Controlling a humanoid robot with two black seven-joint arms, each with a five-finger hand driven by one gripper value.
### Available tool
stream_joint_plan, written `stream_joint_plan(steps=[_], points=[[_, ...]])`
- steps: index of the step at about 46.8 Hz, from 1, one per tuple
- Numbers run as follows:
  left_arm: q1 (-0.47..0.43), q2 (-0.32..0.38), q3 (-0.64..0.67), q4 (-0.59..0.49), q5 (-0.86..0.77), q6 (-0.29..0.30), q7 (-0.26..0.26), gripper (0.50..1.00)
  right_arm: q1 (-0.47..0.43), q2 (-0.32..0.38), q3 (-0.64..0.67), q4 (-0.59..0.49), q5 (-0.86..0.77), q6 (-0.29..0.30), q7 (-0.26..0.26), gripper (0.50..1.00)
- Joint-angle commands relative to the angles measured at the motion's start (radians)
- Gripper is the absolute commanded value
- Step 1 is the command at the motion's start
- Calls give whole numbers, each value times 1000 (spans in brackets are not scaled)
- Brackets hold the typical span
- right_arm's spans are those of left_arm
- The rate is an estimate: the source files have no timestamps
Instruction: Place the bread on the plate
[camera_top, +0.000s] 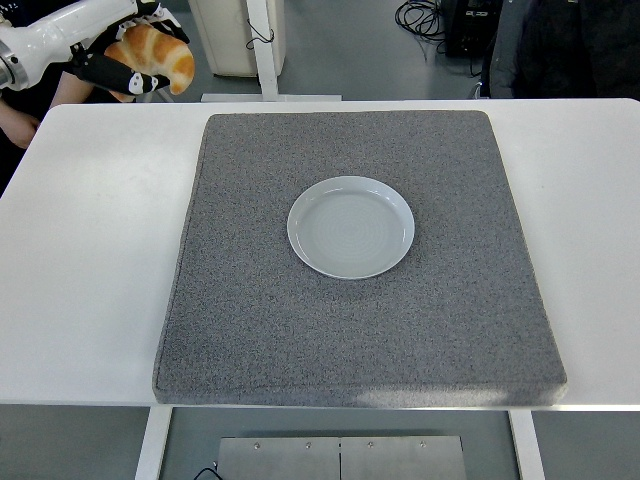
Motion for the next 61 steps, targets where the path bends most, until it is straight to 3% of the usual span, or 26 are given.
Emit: stream_joint_plan(steps=[1,13,28,34,41,61], points=[[-30,-69,2,69,-16,-21,1,500,0,0,0,0,0,0,0,1000],[-57,-315,13,264,-16,-54,-2,500,1,0,0,0,0,0,0,1000],[-34,-529,25,275,-1,-53,-7,500,3,0,0,0,0,0,0,1000],[-23,-569,79,275,7,-38,-39,500,1,0,0,0,0,0,0,1000],[23,-632,116,275,11,19,-82,500,1,0,0,0,0,0,0,1000],[151,-635,140,275,73,32,-102,500,0,0,0,0,0,0,0,1000]])
